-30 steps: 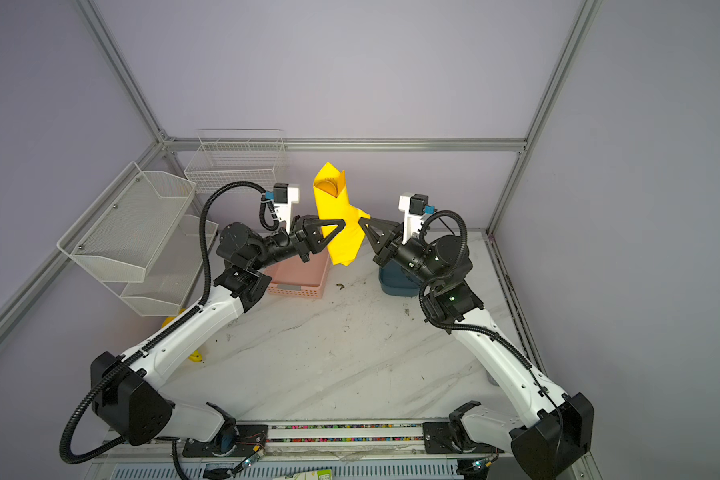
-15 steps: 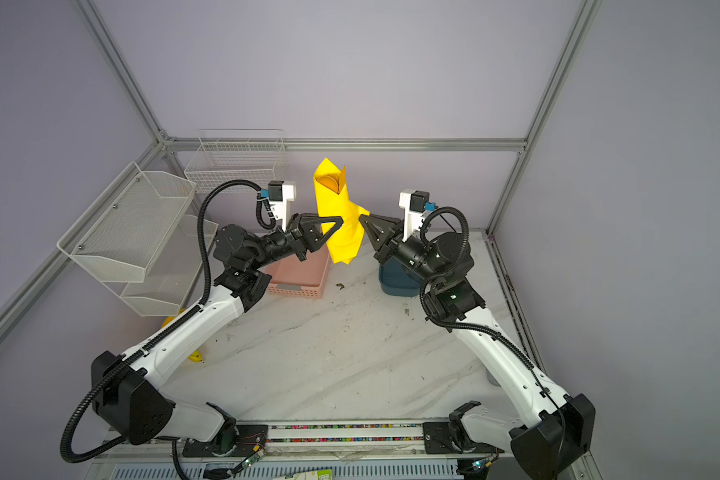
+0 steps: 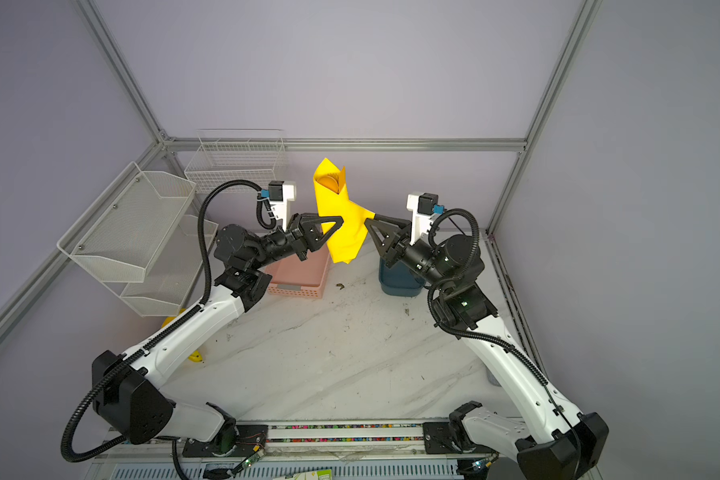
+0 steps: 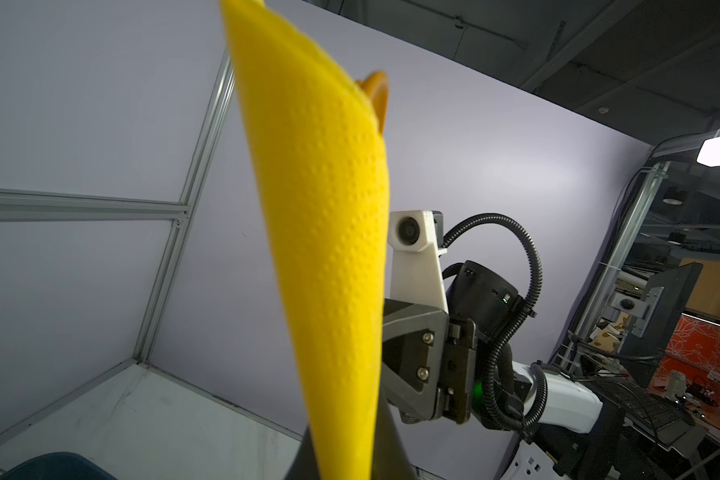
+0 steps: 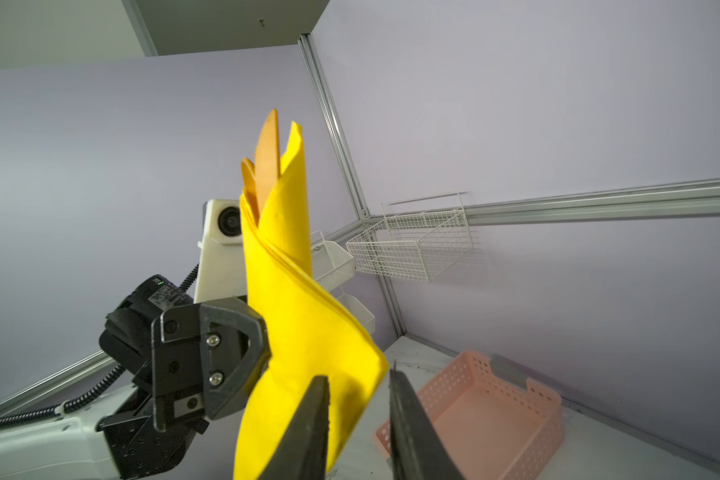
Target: Place the utensils on the paper napkin and roll it up
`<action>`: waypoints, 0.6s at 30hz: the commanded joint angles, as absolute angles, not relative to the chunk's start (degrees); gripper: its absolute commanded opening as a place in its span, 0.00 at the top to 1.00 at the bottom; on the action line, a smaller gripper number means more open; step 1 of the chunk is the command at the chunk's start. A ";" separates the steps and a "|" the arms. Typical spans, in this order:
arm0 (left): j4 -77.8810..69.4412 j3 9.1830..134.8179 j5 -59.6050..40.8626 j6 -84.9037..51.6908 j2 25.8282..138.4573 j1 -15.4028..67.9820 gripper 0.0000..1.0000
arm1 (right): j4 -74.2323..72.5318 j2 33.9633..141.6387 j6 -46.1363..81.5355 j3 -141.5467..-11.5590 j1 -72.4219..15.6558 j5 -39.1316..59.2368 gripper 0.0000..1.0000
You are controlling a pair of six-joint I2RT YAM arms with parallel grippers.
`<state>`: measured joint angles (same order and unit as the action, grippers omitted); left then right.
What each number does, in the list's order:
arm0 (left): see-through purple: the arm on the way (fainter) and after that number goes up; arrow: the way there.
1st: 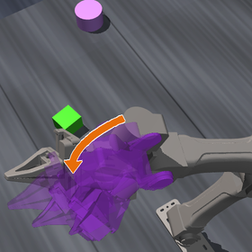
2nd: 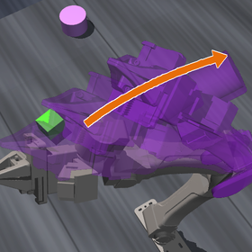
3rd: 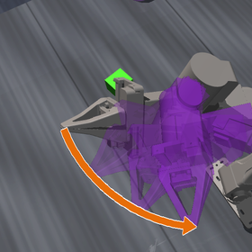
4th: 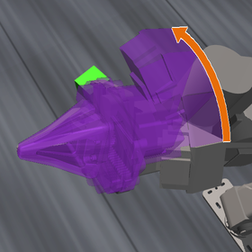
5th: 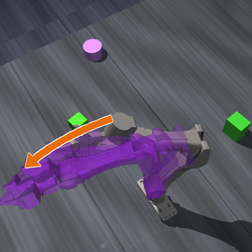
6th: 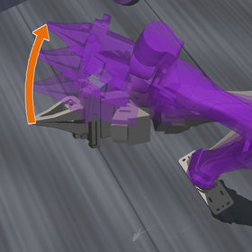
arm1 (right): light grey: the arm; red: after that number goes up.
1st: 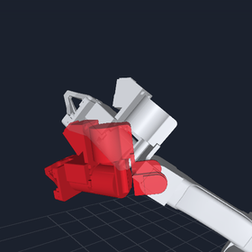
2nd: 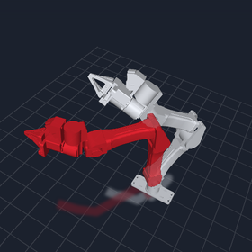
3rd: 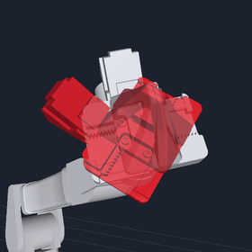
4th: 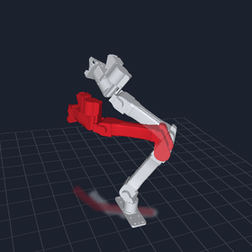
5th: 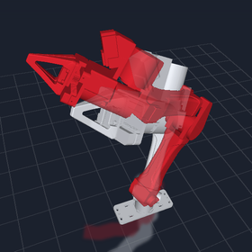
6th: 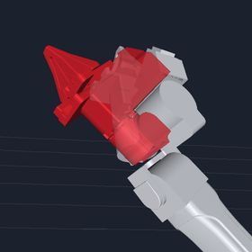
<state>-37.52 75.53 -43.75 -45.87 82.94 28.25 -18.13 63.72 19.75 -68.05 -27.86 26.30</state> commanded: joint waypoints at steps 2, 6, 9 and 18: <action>-36.43 77.85 -42.23 -42.82 81.51 27.95 0.91 | -19.90 61.34 18.54 -69.76 -27.61 28.71 0.72; -36.29 77.77 -42.18 -42.63 79.51 27.89 0.91 | -20.29 63.32 20.25 -71.25 -27.60 35.62 0.76; -36.48 77.72 -42.28 -42.80 79.39 27.84 0.91 | -18.09 66.43 22.16 -73.70 -27.63 39.83 0.77; -37.22 78.10 -42.14 -43.07 79.41 27.86 0.91 | -13.89 69.60 22.26 -75.36 -27.61 42.82 0.76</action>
<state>-34.79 75.53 -42.83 -43.88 81.03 28.23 -14.28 70.08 22.35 -74.28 -27.75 40.36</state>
